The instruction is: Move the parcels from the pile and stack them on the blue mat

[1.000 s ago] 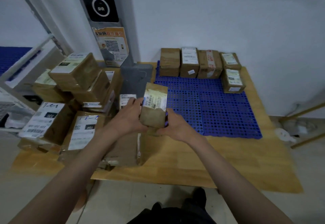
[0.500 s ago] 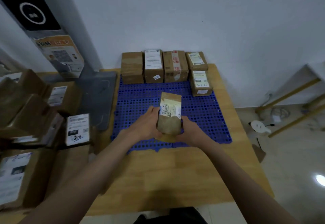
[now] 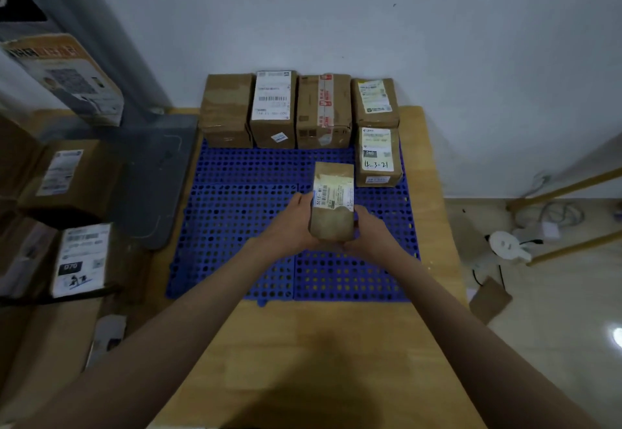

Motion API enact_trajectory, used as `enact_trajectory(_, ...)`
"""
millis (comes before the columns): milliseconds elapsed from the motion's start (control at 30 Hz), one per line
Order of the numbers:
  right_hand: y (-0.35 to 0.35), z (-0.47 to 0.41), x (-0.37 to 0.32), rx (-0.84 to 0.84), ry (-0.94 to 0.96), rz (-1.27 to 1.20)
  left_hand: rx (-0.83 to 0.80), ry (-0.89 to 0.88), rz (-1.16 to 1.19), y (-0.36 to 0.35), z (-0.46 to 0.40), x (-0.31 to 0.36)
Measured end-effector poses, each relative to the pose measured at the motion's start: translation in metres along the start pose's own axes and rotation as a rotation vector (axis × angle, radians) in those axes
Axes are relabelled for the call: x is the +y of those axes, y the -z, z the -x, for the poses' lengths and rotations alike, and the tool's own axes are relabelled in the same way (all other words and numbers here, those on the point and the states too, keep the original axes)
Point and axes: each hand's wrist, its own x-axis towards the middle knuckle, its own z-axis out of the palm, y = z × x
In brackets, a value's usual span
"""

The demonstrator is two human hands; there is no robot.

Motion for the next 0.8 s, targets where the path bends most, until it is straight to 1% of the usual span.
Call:
enact_trajectory(133,0.011,-0.036,0.004,0.024,-0.017,0.024,-0.008,0.019,0.007,0.003,-0.038,0.006)
enact_trajectory(433,0.025,-0.106,0.005,0.010,-0.127,0.020,-0.073,0.046,0.006,0.012,-0.114,0.004)
enact_trajectory(667,0.018,-0.134,0.016,0.020,-0.156,-0.059,-0.079,0.024,0.055,0.005,-0.144,-0.011)
enact_trajectory(800,0.018,-0.140,0.017,0.056,-0.152,-0.026,-0.076,-0.013,0.042,0.006,-0.153,-0.015)
